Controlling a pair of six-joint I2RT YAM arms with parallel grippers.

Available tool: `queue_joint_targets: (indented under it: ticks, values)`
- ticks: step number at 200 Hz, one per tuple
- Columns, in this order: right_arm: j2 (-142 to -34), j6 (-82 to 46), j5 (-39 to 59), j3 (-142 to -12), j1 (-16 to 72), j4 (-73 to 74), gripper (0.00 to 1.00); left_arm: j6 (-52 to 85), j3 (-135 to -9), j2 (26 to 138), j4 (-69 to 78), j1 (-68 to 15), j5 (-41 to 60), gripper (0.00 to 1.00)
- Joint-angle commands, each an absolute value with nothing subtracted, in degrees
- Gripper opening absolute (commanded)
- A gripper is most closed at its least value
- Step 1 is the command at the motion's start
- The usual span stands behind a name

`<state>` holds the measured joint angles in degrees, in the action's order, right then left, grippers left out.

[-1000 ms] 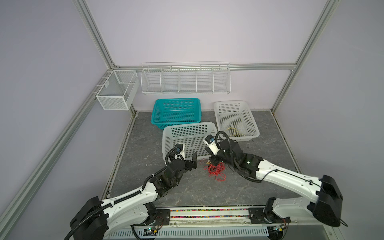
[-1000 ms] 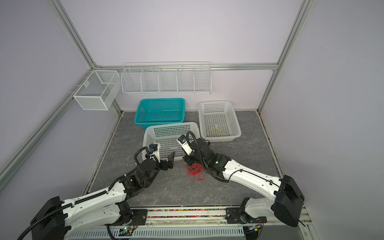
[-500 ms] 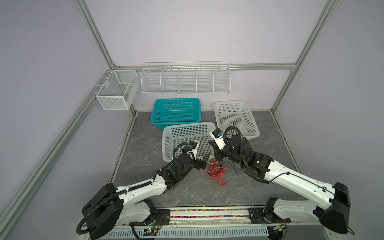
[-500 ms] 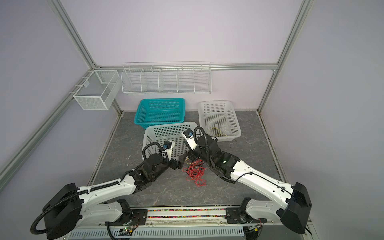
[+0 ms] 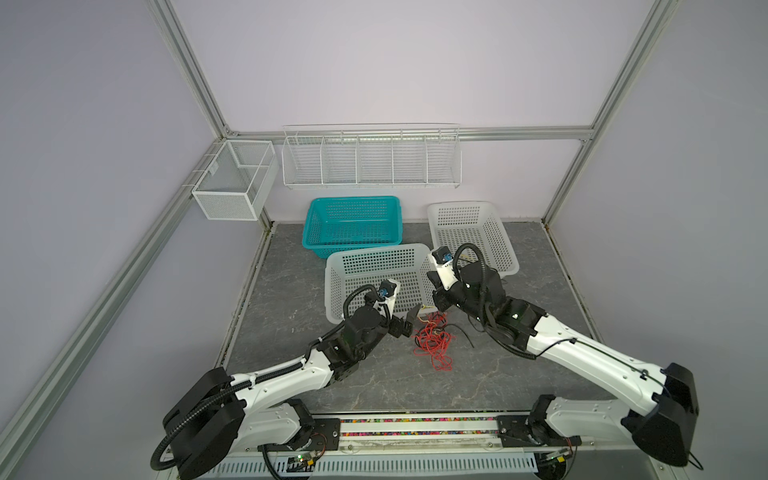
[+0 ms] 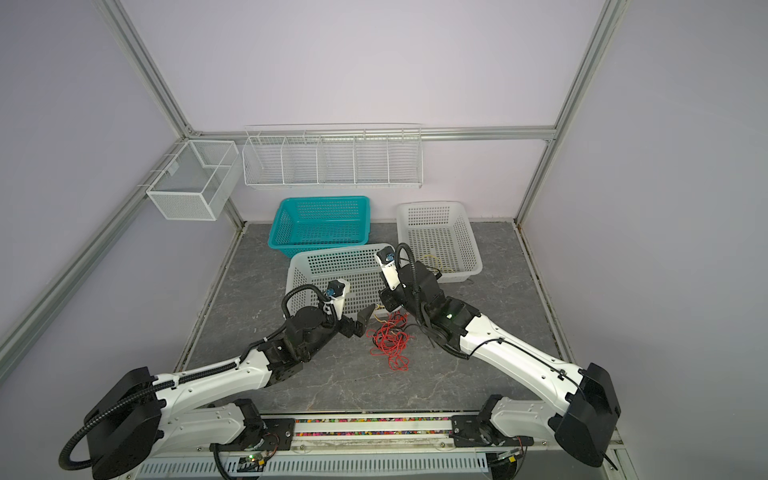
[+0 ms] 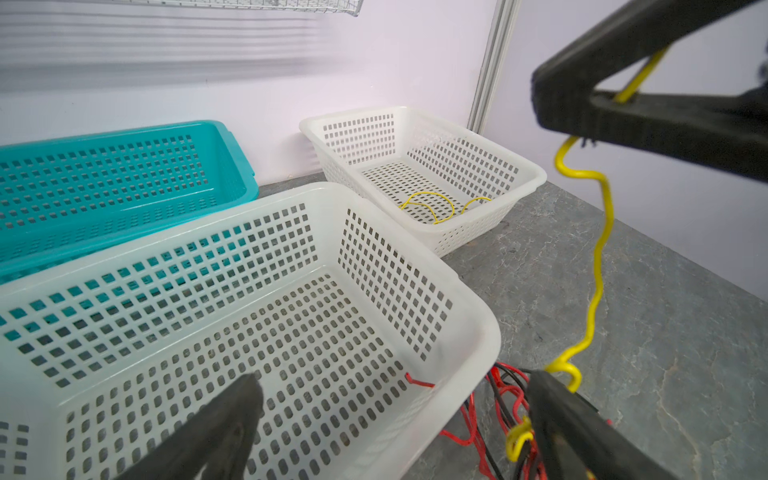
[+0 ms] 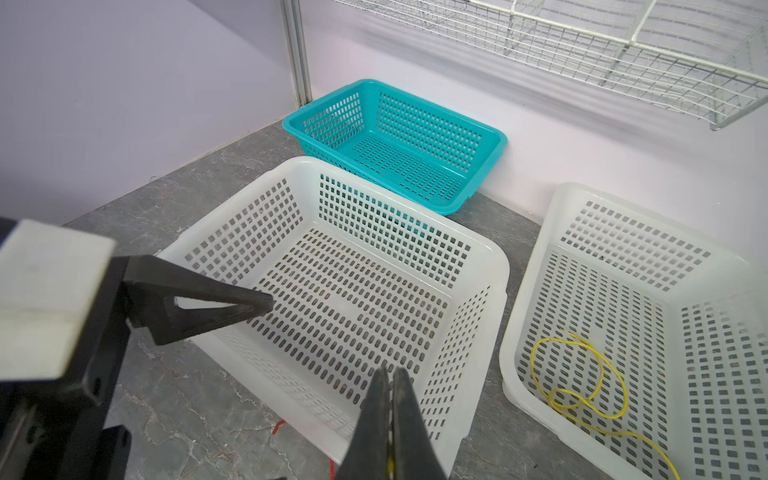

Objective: Untangle the cables

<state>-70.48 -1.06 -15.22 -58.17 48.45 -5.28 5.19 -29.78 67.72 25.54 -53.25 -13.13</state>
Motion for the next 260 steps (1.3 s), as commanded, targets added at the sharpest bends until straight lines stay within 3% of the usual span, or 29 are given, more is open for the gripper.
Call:
queue_joint_targets:
  ticks: [1, 48, 88, 152, 185, 203, 226, 260]
  values:
    - [-69.36, -2.62, -16.79, -59.25, 47.77, -3.52, 0.06, 1.30, -32.11, 67.10, 24.54, -52.92, -9.34, 0.99]
    - [-69.08, -2.37, -17.17, -59.30, 47.37, -4.85, 0.06, 0.25, -32.83, 69.11, 23.90, -52.82, -0.30, 0.99]
    - [-67.63, -1.90, -13.58, -59.33, 47.25, -5.55, 0.06, 3.08, -34.80, 75.45, 26.88, -52.82, 1.41, 0.98]
    - [-67.68, -2.04, -10.10, -57.97, 47.13, -5.01, 0.06, 6.75, -37.86, 78.79, 30.02, -52.83, 1.42, 0.45]
    - [-67.68, -2.11, -10.27, -57.13, 47.11, -4.35, 0.06, 7.66, -39.70, 79.29, 27.66, -52.88, 3.15, 0.00]
    - [-67.59, -2.27, -11.40, -56.66, 47.08, -4.54, 0.07, 8.16, -40.16, 79.62, 27.42, -52.83, 3.50, 0.00]
    - [-66.86, -3.91, -16.06, -55.68, 46.79, -6.22, 0.15, 9.00, -40.43, 79.93, 27.73, -52.83, 3.60, 0.00]
    - [-61.90, -8.37, -20.46, -50.97, 45.20, -9.93, 0.39, 9.74, -40.89, 80.36, 27.96, -52.83, 1.67, 0.00]
